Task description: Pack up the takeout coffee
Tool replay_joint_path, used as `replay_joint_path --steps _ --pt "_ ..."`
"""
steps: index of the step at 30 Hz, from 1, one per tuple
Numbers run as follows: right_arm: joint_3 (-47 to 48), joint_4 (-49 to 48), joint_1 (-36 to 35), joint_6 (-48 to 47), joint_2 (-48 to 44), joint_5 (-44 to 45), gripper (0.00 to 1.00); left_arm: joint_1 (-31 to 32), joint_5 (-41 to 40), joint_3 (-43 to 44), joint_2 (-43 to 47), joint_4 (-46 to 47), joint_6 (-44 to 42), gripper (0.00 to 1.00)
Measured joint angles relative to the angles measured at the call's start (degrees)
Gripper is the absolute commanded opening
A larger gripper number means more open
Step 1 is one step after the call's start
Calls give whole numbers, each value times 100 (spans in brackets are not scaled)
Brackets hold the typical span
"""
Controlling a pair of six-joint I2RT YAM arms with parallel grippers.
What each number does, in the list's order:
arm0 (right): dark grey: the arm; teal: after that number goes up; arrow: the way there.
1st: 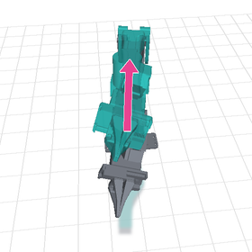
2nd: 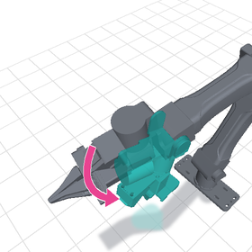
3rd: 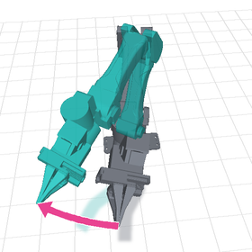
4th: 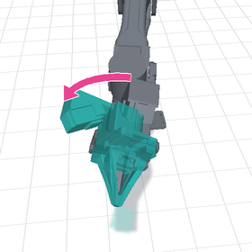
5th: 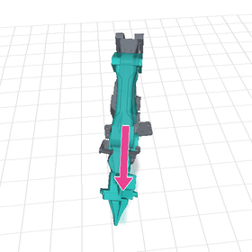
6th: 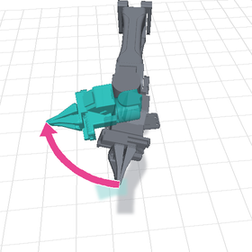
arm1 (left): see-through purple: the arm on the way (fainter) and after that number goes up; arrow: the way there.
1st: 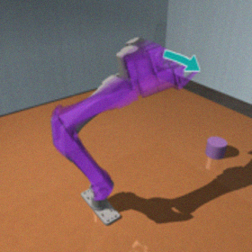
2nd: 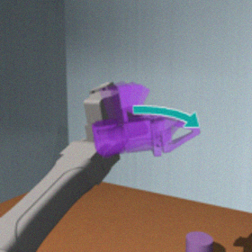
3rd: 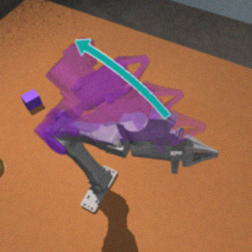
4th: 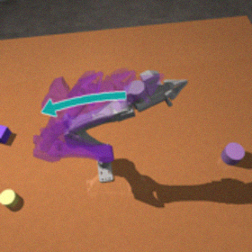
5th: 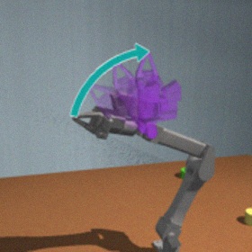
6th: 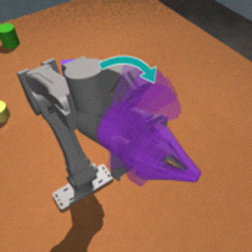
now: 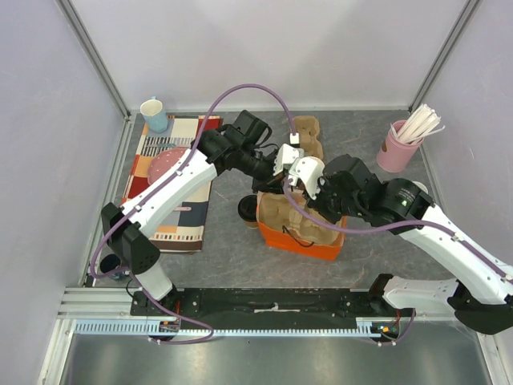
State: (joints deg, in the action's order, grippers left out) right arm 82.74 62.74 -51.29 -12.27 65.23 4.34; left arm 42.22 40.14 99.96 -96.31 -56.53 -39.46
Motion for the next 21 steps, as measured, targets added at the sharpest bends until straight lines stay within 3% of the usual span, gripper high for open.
replay_joint_path --steps 10,21 --pt "-750 793 52 -66 90 227 0 -20 358 310 -15 120 286 5" --pt "-748 741 52 -125 273 125 0 -9 398 319 -15 166 496 9"
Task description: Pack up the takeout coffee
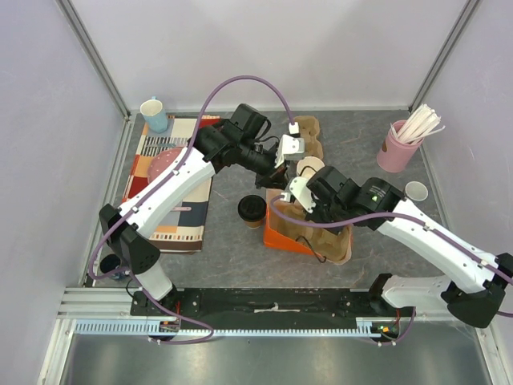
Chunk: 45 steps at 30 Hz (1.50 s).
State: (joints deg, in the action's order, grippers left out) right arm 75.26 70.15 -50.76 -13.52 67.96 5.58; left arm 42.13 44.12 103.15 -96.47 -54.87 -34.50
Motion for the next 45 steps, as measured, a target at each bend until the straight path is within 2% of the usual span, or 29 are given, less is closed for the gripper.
replay_joint_path --steps 17,34,37,41,45 --pt "31 -680 4 125 437 -505 0 -33 -4 -295 0 446 350 2" --pt "-286 -682 339 730 662 -940 4 -79 -313 -387 0 833 348 2" --pt "-286 -682 339 796 697 -933 10 -83 -363 -413 0 852 345 2" --pt "-286 -680 339 892 737 -844 32 -94 -422 -417 0 894 343 2" --pt "-284 -662 339 942 748 -721 47 -96 -463 -417 0 946 341 2"
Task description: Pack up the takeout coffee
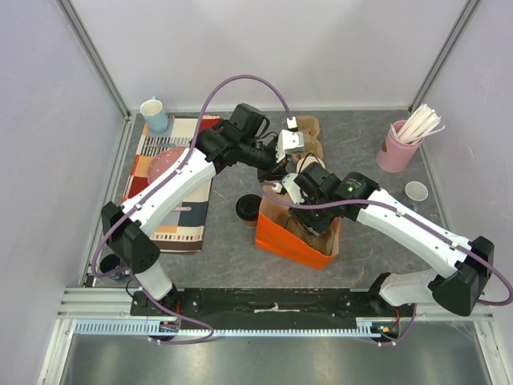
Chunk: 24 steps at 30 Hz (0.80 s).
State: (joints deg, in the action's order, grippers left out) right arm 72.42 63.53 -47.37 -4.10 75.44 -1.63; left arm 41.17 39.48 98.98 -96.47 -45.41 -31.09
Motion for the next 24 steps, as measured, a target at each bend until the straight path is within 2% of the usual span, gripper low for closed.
replay_joint_path --steps 3,4,5,7,10,17,24 --pt "7 26 0 31 0 55 57 0 2 0 2 48 0 2" --pt "22 42 0 42 0 57 62 0 4 0 2 59 0 2" --pt "35 55 0 55 0 44 73 0 9 0 2 70 0 2" --pt "63 72 0 92 0 20 80 0 15 0 9 90 -2 2" --pt "96 81 0 118 -7 -13 98 0 24 0 24 111 -2 2" --pt "103 -9 7 149 -278 -308 98 -2 122 0 68 103 -4 2" --pt "367 -494 186 367 -780 -361 98 17 323 -127 83 -282 -4 2"
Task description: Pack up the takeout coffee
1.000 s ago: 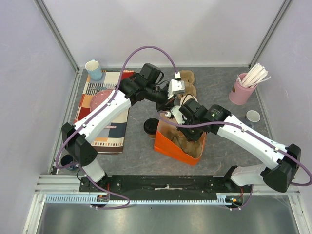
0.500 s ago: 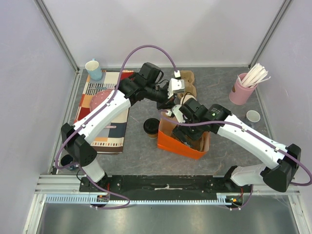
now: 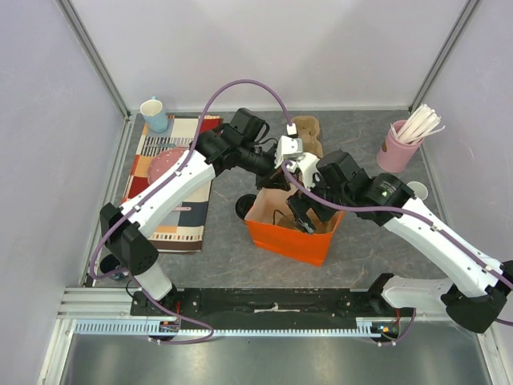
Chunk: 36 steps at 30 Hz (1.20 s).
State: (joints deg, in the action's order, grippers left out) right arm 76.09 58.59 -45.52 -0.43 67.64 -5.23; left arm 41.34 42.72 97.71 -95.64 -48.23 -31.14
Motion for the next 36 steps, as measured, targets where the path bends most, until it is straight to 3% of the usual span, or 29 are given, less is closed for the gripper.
replay_joint_path --steps 10,26,31,36 --pt "136 -179 0 90 -26 -57 98 24 225 -31 20 -7 4 2" --pt "166 -195 0 118 -164 -52 98 26 391 -28 59 79 4 18" --pt "186 -184 0 109 -162 -50 98 26 389 -26 59 87 4 37" --pt "210 -155 0 107 -162 -50 98 26 382 -13 59 107 4 47"
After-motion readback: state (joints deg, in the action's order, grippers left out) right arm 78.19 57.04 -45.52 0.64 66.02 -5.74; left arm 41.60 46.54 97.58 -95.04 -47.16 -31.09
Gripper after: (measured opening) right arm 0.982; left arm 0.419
